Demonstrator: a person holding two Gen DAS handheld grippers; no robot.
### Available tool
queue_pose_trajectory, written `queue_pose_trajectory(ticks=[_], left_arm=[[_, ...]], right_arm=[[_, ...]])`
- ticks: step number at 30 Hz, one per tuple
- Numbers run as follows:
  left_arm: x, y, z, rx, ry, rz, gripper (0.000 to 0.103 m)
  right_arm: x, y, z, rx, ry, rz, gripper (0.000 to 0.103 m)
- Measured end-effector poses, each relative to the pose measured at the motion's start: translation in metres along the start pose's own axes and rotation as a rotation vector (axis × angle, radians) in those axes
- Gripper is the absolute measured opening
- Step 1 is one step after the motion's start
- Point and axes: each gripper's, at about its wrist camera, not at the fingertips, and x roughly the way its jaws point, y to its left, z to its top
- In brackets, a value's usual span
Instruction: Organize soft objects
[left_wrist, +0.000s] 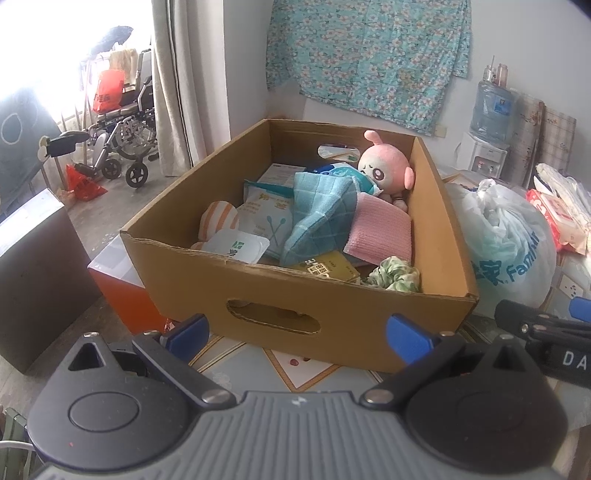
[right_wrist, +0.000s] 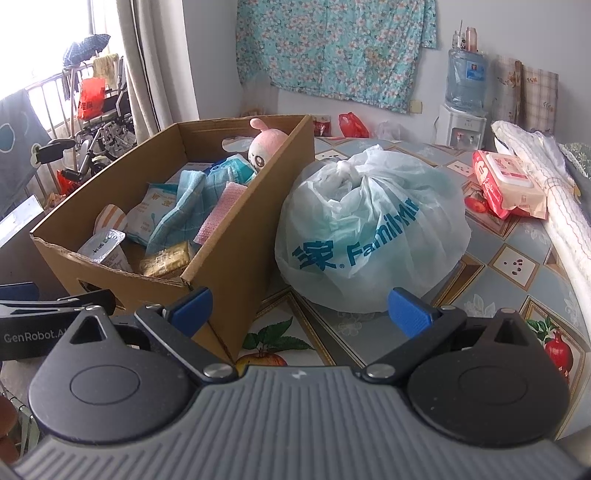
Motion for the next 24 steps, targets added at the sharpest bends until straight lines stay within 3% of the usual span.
queue_pose_trajectory(ticks=[24], left_arm=[[0.0054, 0.0000, -0.0047, -0.004, 0.033, -0.014, 0.103]], right_arm=[[0.0050, -0.0005, -0.0014, 0.006, 0.030, 0.001, 0.102]])
